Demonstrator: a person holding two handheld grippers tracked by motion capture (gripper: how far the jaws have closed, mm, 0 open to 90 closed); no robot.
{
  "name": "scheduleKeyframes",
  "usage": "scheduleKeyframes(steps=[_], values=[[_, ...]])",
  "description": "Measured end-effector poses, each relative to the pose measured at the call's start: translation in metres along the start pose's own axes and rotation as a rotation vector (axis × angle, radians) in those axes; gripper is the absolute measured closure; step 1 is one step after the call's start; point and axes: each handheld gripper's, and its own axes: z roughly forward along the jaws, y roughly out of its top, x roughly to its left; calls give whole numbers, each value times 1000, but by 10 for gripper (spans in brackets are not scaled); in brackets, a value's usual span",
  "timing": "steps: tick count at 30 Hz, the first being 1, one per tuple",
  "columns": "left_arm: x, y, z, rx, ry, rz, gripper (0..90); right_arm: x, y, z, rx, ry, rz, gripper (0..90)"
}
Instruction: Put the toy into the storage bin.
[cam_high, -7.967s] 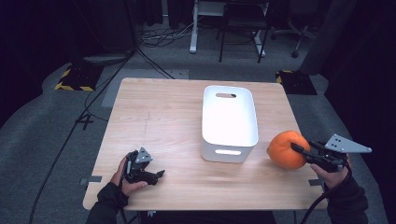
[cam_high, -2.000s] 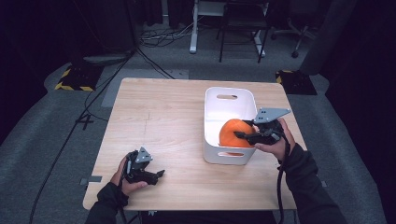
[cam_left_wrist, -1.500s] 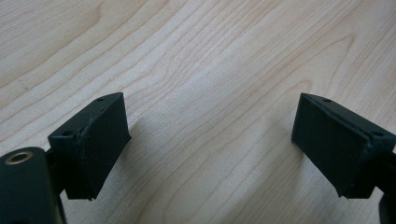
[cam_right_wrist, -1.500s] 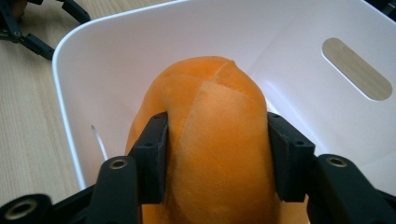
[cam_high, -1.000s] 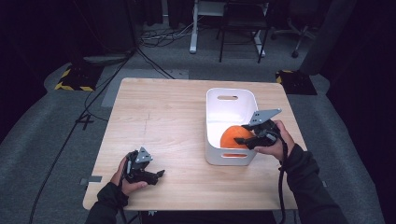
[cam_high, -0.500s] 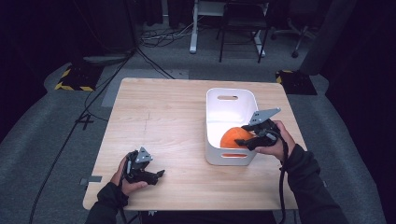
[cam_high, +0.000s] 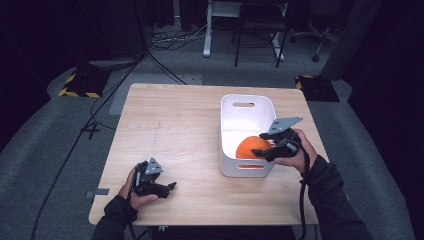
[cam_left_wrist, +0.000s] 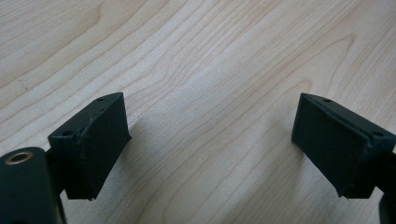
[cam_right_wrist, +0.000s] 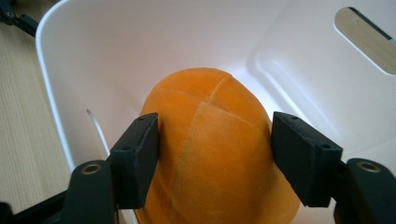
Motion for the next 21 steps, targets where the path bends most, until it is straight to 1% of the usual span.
scheduleKeyframes(steps=[1,2,6,8,9,12,13,14,16,18,19,21], values=[[0,0,0,2,-1,1,113,0,0,-1,-6,0,-3,338],[0,0,0,0,0,0,113,0,0,-2,-15,-2,3,338],[0,0,0,1,-2,0,113,0,-1,-4,-25,-6,4,338],[0,0,0,3,-2,1,113,0,-2,-4,-38,-15,2,337],[0,0,0,1,-2,0,113,0,-2,-5,-35,-20,2,338],[0,0,0,1,-3,0,113,1,-3,-6,-48,-23,10,339],[0,0,0,2,-1,0,113,0,-3,-7,-61,-20,2,339],[0,0,0,1,-1,0,113,0,-3,-8,-65,-24,7,339],[0,0,0,2,-4,-3,113,0,-3,-10,-80,-28,1,338],[0,0,0,0,-2,-1,113,1,-4,-11,-83,-28,14,334],[0,0,0,1,-2,-1,113,0,-4,-11,-85,-34,5,330],[0,0,0,4,-4,-4,113,-1,-4,-12,-95,-42,7,324]])
